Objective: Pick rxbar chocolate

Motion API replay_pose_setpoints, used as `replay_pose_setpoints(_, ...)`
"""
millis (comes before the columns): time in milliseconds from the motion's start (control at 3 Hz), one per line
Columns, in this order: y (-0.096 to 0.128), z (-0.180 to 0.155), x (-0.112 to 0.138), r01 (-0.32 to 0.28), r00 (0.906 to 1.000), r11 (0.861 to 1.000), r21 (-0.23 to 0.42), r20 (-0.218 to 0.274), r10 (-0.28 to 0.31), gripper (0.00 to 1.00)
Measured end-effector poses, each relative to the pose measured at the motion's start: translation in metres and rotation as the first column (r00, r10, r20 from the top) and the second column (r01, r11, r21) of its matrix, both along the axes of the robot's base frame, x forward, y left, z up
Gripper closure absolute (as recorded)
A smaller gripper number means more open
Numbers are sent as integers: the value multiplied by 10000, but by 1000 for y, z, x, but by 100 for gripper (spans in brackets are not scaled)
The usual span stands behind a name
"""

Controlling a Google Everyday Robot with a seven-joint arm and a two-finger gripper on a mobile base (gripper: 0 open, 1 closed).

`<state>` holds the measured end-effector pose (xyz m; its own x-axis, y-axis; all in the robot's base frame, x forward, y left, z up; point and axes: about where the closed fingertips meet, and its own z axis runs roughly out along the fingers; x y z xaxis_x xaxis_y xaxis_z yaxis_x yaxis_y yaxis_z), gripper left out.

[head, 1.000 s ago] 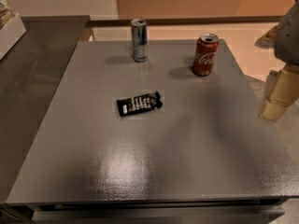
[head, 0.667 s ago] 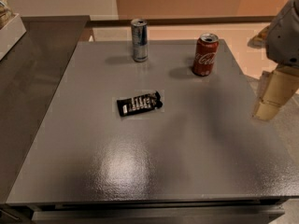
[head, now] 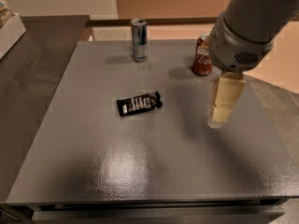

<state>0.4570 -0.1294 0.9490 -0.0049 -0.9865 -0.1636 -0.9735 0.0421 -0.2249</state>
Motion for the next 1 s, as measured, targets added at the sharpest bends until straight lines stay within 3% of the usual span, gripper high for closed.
replay_pose_setpoints(333, 34, -18, 18, -765, 9965, 9968, -250, -346, 756, 0)
replay_pose_setpoints(1000, 85, -53, 49, -1713, 9814, 9842, -438, -955, 1665, 0)
